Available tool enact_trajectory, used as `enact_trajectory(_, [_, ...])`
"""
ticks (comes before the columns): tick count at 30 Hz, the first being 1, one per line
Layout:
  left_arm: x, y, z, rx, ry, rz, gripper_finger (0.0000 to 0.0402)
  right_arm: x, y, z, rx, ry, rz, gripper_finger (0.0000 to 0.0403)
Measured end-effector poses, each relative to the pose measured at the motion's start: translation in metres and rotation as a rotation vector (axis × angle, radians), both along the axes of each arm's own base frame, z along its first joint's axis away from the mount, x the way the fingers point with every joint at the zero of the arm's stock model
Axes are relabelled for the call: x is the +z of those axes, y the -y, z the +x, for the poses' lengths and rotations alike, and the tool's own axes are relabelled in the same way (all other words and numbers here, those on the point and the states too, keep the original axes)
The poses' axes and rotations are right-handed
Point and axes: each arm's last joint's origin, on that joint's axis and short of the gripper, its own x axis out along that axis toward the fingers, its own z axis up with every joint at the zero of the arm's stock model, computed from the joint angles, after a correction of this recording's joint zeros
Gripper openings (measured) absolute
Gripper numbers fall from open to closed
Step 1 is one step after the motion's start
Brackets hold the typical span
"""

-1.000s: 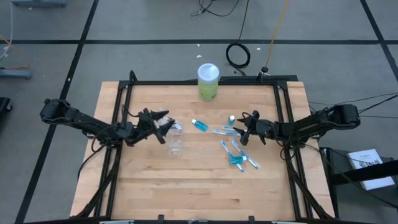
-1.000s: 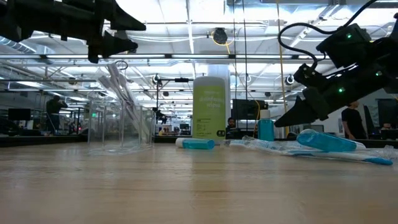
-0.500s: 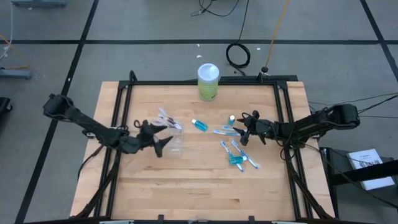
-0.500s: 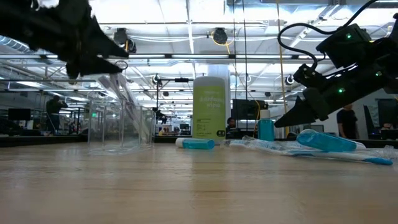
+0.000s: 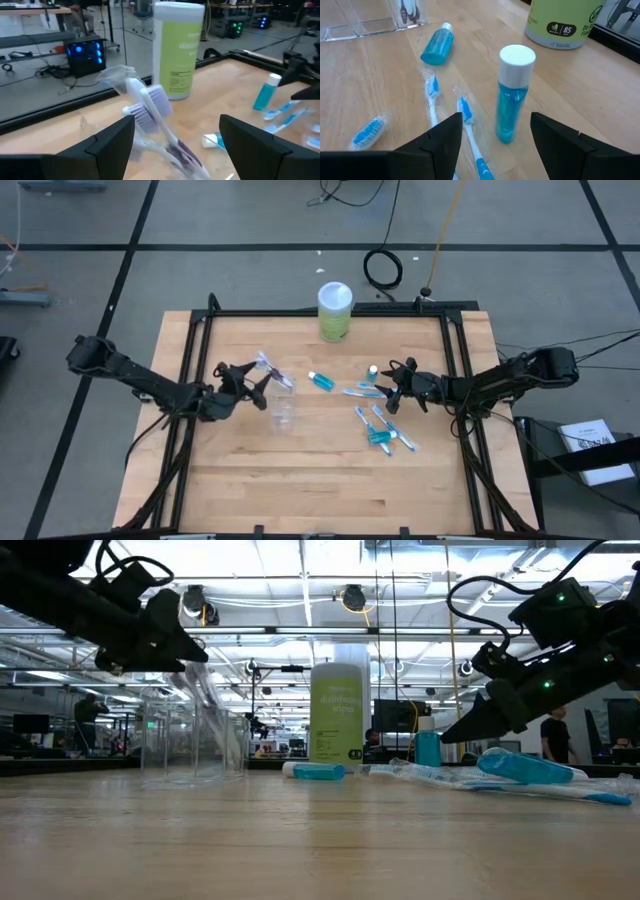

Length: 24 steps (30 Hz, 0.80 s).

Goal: Pick & Place toothbrushing station
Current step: Put the top right blue mouthwash into the transparent organizer

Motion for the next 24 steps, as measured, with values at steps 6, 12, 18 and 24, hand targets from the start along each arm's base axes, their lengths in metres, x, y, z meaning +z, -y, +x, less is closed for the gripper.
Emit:
enact_trajectory(6, [0.02,0.003,0.004,-0.063,0.133,0.006,0.0299,-0.002,0.0,-0.001,0.0,-0.029,0.003,0.0226])
enact_trajectory(12, [0.045,0.012,0.002,-0.128,0.206,0.135,0.0298,-0.002,0.0,-0.001,-0.006,-0.023,0.0,0.0226])
enact_trajectory(18, [0.049,0.011,0.002,-0.122,0.204,0.18,0.0298,-0.003,0.008,-0.001,-0.04,-0.021,0.005,0.0226])
enact_trajectory(24, [0.049,0.009,0.002,-0.109,0.219,0.162,0.0298,-0.009,0.012,0.004,-0.004,-0.003,0.029,0.0226])
